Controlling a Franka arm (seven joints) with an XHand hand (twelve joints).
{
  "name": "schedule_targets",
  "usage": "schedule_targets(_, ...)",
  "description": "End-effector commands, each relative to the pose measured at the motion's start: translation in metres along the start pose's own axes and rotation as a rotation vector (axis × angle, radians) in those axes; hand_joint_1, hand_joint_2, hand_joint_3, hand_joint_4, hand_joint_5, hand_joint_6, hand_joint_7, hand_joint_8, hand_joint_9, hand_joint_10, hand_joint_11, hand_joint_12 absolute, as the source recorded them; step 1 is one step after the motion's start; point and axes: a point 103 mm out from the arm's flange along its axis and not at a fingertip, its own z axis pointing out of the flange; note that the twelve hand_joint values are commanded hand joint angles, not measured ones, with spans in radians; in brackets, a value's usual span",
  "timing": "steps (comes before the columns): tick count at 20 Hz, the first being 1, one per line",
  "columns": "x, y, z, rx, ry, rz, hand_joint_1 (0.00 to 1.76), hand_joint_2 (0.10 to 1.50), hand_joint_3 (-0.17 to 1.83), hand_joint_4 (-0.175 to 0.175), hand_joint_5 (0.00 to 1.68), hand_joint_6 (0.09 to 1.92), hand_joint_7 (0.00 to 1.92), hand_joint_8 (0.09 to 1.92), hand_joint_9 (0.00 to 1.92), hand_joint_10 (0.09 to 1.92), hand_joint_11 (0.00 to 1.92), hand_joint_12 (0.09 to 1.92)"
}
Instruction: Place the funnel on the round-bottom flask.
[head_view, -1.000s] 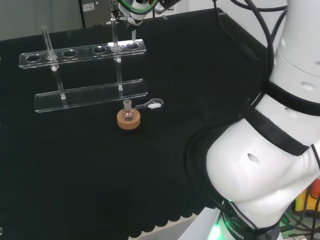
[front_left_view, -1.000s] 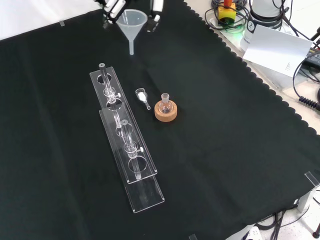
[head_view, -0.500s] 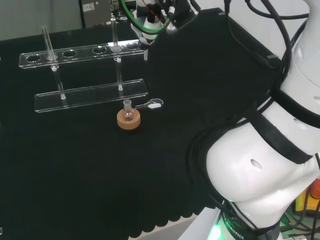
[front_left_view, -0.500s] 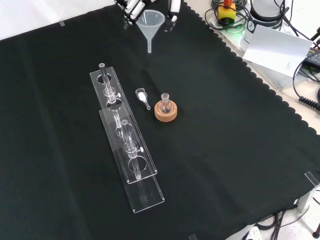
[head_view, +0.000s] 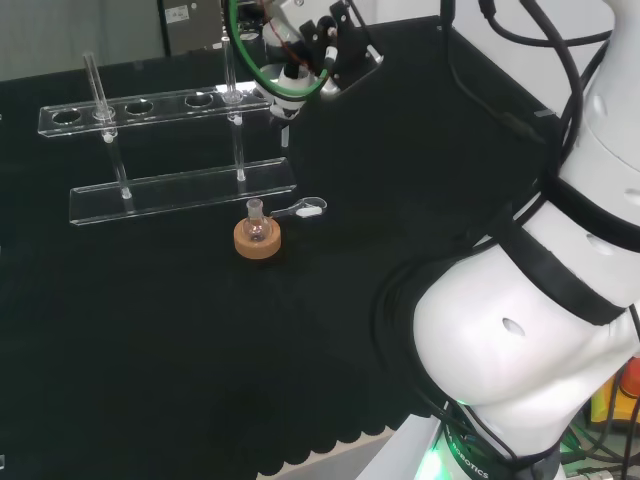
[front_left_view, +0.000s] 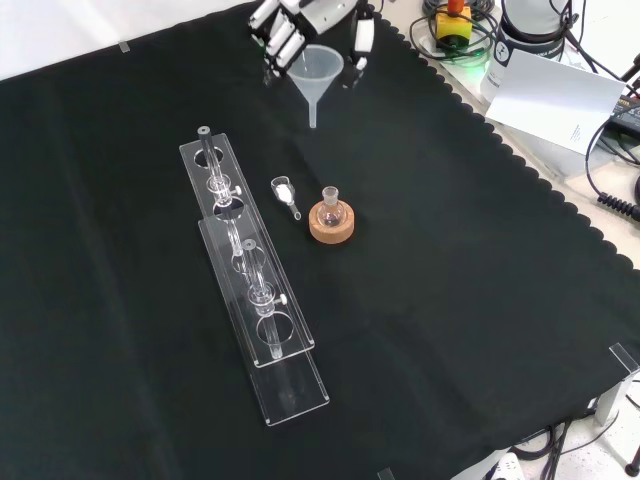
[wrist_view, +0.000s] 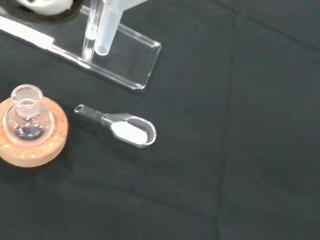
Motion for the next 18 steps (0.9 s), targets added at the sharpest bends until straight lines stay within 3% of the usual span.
schedule_targets(1,0.017,0.009,0.015,0.015,-0.014,-0.046,0.79,0.7,0.52,-0.06,0.52,0.22,0.47,0.95,0.81,0.83,0.21,1.36)
schedule_targets(14,0.046,0.015,0.034,0.037,-0.035,-0.088,0.78,0.69,0.53,-0.061,0.45,0.4,0.47,0.95,0.81,0.83,0.21,1.36)
schedule_targets(18,0.057,0.016,0.032,0.043,-0.065,-0.076,0.78,0.69,0.53,-0.061,0.44,0.41,0.47,0.95,0.81,0.83,0.21,1.36)
